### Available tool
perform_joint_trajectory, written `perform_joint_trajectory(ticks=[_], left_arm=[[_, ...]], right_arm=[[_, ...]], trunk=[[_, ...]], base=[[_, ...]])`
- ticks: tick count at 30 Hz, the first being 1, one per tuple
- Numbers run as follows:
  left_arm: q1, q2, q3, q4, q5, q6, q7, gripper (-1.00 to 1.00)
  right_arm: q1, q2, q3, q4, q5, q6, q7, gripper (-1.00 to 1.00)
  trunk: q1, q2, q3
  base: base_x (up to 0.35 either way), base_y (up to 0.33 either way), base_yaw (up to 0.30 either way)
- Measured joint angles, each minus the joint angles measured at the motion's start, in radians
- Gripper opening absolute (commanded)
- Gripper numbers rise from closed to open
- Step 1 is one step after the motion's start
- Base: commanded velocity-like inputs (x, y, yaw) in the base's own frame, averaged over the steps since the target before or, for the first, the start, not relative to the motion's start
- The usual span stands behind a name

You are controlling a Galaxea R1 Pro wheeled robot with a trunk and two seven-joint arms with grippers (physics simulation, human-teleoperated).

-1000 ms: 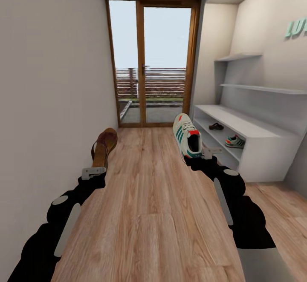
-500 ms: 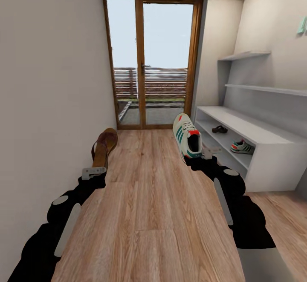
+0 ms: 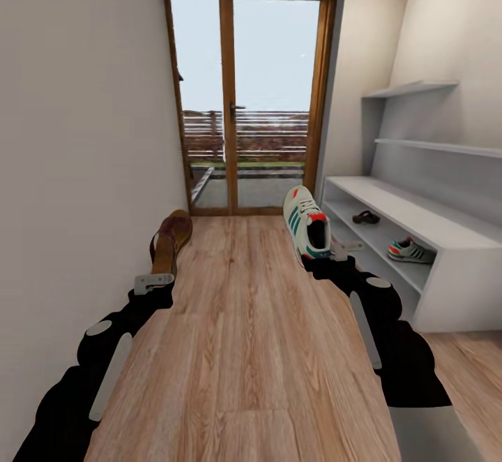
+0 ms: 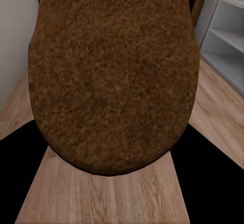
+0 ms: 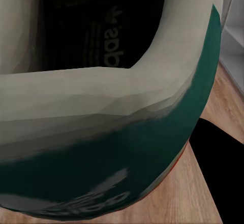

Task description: Pick up the two gym shoes and the two sandals from the corridor floor and place them onto the hallstand (shoe rack) in the corridor, making sure they are on the rack and not on the floor. Arrange them so the two gym shoes are next to each other and the two sandals are next to each other.

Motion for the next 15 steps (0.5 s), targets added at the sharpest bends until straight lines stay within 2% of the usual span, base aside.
perform_joint_trajectory(ticks=[15], left_arm=[[0.000,0.000,0.000,0.000,0.000,0.000,0.000,-1.00]], right_arm=[[-0.001,0.000,0.001,-0.001,0.001,0.001,0.000,-1.00]], trunk=[[0.000,0.000,0.000]], base=[[0.344,0.000,0.000]])
